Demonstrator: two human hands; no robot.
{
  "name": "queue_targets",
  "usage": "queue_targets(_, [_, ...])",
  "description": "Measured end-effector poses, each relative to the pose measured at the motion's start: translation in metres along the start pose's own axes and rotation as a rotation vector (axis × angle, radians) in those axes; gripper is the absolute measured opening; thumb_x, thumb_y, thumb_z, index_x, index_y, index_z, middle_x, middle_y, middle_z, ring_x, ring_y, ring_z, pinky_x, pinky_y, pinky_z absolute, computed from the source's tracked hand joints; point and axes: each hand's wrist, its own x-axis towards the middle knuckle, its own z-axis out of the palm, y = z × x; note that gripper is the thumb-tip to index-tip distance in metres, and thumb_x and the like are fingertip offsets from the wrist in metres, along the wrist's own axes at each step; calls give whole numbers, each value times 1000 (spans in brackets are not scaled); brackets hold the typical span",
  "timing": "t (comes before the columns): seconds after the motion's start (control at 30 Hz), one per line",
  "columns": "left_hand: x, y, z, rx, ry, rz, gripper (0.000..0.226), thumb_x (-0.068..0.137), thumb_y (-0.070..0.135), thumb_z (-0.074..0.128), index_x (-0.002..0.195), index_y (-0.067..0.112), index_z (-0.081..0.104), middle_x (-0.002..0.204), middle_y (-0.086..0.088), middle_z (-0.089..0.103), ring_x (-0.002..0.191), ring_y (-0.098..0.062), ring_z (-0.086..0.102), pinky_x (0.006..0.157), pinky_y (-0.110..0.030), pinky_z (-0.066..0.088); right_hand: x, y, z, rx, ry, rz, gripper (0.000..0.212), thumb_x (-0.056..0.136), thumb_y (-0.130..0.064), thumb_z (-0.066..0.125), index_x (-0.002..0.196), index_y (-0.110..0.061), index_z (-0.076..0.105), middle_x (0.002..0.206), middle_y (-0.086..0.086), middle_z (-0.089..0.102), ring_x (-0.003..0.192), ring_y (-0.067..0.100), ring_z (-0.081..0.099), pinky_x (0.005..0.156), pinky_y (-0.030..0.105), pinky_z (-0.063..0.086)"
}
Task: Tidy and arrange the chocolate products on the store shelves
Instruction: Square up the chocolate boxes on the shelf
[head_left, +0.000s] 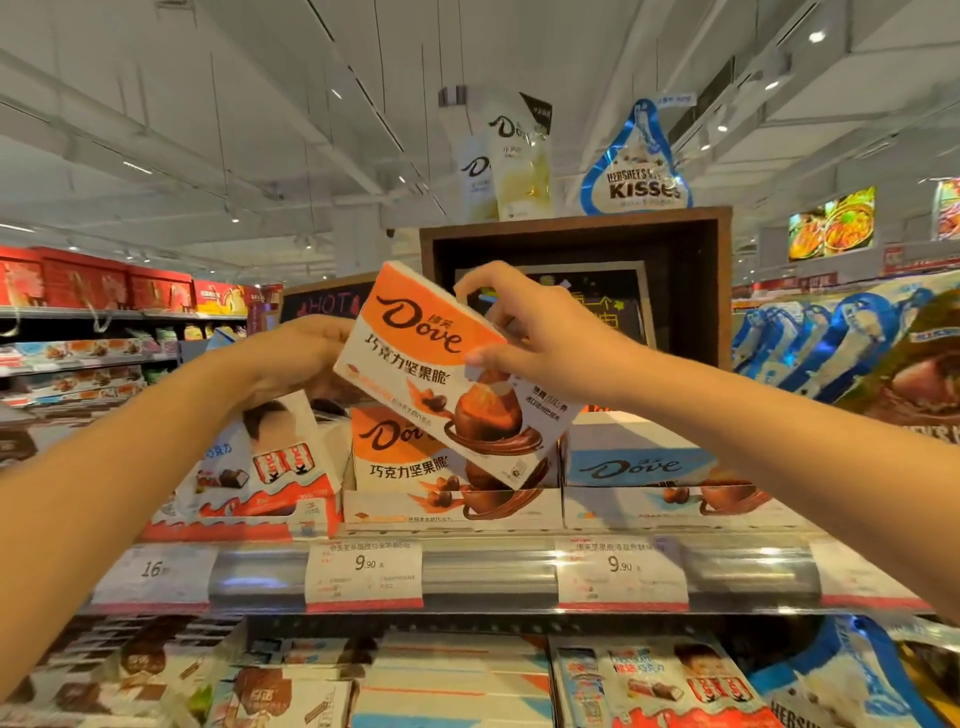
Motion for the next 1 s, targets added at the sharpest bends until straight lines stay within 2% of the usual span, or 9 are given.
queue_targets(0.1, [-3, 5, 2, -62, 66, -11, 31, 96, 30, 39, 81, 11, 59, 62, 0, 70, 63, -13, 69, 53, -26, 52, 1, -8, 6, -165, -87, -71, 43, 86, -19, 64, 126, -21, 47, 109, -3, 62, 82, 5, 58, 66, 18, 49])
queue_targets(0.23, [-6, 9, -1, -60, -50, 61, 61, 74, 70, 49, 98, 15, 63, 86, -7, 73, 79, -19, 69, 66, -28, 54, 10, -16, 17, -372, -220, -117, 44, 87, -20, 63, 127, -27, 49, 117, 2, 61, 102, 17, 56, 75, 26, 40])
queue_targets(0.37, [-11, 10, -6, 139, -145, 128, 51, 70, 52, 70, 109, 19, 64, 105, -7, 68, 102, -21, 63, 90, -38, 48, 16, -16, 28, -467, -277, -98, 44, 89, -18, 60, 130, -27, 47, 115, 5, 60, 91, 18, 54, 71, 29, 40])
queue_targets(0.47, [-22, 10, -5, 407, -355, 172, 52, 63, 41, 81, 112, 37, 63, 116, 12, 65, 109, -4, 60, 88, -25, 51, 15, -15, 37, -427, -380, -67, 41, 89, -20, 60, 129, -24, 50, 121, 4, 56, 100, 16, 55, 80, 28, 45])
queue_targets(0.53, [-18, 8, -3, 453, -325, 194, 53, 65, 35, 79, 115, 42, 61, 117, 18, 63, 109, 2, 58, 86, -18, 51, 17, -13, 32, -381, -446, -56, 36, 93, -26, 54, 129, -22, 53, 123, -1, 54, 110, 12, 52, 87, 19, 39])
queue_targets(0.63, [-12, 2, 0, 496, -313, 213, 47, 66, 34, 75, 111, 42, 64, 115, 19, 64, 108, 4, 56, 86, -18, 51, 25, 1, -3, -305, -380, 24, 31, 97, -26, 45, 123, -16, 58, 111, -10, 57, 98, 2, 51, 75, 4, 36])
queue_targets(0.77, [-8, -2, -2, 551, -316, 185, 52, 54, 57, 72, 105, 51, 63, 123, 31, 49, 110, 22, 42, 88, -11, 39, 28, 49, -51, -498, -389, 277, 22, 91, -18, 56, 111, -15, 65, 113, -1, 62, 105, 15, 57, 85, 23, 40])
queue_targets(0.9, [-8, -2, -4, 389, -380, 160, 56, 55, 49, 75, 109, 35, 68, 117, 12, 66, 108, -2, 60, 83, -21, 53, 13, 79, -58, -647, -642, 462, 32, 83, -27, 68, 111, -12, 67, 111, 0, 64, 100, 17, 57, 91, 29, 44])
queue_targets(1.0, [-10, 0, -3, 375, -384, 139, 54, 55, 42, 75, 109, 34, 68, 115, 13, 66, 106, -4, 62, 78, -16, 52, 4, 91, -54, -628, -616, 481, 32, 81, -24, 70, 110, -10, 68, 108, 4, 65, 101, 20, 58, 94, 34, 47])
